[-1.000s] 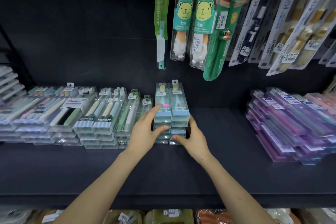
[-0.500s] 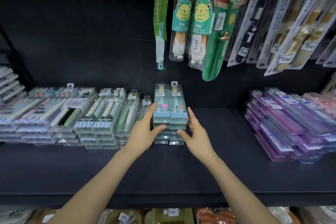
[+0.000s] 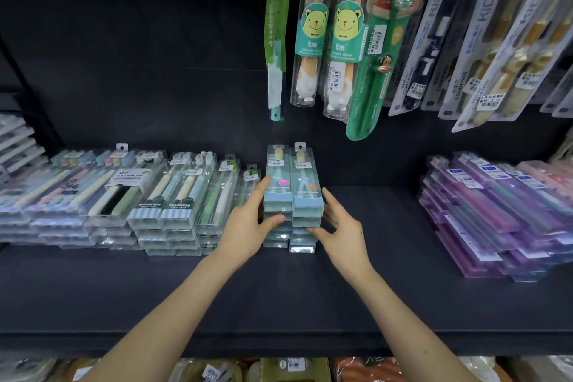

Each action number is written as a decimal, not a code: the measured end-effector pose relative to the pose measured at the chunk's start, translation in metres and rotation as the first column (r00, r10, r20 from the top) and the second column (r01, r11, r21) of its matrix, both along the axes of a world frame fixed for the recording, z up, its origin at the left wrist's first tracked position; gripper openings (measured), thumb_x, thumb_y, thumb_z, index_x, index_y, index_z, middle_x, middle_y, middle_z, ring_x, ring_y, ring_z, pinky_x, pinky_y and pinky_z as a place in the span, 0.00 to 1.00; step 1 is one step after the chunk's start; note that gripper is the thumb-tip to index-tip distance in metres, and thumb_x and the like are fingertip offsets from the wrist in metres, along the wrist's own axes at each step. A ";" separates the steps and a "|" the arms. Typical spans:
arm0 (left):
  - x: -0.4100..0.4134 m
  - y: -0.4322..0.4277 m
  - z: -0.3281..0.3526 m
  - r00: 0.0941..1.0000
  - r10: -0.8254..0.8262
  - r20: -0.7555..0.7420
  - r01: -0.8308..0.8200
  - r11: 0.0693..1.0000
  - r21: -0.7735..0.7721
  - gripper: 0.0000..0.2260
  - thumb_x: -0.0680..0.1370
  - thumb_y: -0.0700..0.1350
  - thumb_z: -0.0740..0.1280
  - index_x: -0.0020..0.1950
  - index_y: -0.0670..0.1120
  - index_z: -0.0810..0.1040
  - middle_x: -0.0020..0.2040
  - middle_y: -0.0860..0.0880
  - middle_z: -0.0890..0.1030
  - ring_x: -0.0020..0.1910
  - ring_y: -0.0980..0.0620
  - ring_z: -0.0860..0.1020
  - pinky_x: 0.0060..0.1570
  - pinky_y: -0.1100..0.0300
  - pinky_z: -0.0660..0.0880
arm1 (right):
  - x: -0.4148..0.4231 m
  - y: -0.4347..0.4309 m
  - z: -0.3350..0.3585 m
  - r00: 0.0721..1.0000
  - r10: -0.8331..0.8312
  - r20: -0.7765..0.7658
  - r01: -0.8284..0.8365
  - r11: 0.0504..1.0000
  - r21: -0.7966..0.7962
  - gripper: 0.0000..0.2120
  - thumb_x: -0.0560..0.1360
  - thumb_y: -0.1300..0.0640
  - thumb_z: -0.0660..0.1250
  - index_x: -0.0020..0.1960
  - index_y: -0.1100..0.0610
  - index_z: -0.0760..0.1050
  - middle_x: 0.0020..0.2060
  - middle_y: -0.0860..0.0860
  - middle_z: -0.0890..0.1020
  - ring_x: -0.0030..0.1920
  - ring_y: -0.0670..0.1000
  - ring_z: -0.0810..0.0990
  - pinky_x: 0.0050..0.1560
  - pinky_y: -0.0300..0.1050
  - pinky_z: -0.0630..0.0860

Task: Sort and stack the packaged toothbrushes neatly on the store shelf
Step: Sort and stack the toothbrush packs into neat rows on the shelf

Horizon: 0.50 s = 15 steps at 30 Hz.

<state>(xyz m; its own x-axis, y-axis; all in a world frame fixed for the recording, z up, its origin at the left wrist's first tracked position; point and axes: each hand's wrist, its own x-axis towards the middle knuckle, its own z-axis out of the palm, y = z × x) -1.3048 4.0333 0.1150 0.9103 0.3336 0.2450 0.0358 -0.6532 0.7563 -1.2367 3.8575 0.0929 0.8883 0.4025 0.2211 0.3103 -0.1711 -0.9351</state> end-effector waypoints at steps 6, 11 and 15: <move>-0.001 0.001 -0.002 0.996 -0.075 0.042 0.079 0.993 -0.090 0.37 0.75 0.48 0.71 0.78 0.56 0.53 0.54 0.56 0.77 0.52 0.53 0.77 0.57 0.54 0.76 | 0.000 -0.004 0.006 0.998 0.048 0.045 -0.043 0.993 -0.106 0.38 0.72 0.62 0.73 0.75 0.42 0.61 0.66 0.36 0.74 0.66 0.35 0.70 0.69 0.40 0.68; -0.002 0.000 -0.004 0.993 -0.093 0.073 0.102 0.986 -0.135 0.34 0.76 0.49 0.69 0.77 0.58 0.53 0.58 0.74 0.69 0.55 0.73 0.72 0.54 0.75 0.68 | 0.000 0.000 0.010 0.990 0.134 -0.042 -0.136 0.990 -0.040 0.39 0.73 0.56 0.73 0.77 0.46 0.56 0.69 0.39 0.71 0.70 0.39 0.67 0.72 0.48 0.65; -0.001 0.000 -0.004 0.997 -0.049 0.058 0.056 0.992 -0.116 0.33 0.78 0.48 0.68 0.77 0.57 0.54 0.52 0.75 0.68 0.48 0.80 0.70 0.46 0.81 0.67 | 0.000 0.004 0.008 0.995 0.097 -0.014 -0.097 0.995 -0.012 0.33 0.75 0.59 0.71 0.76 0.48 0.61 0.66 0.40 0.75 0.68 0.40 0.70 0.71 0.50 0.67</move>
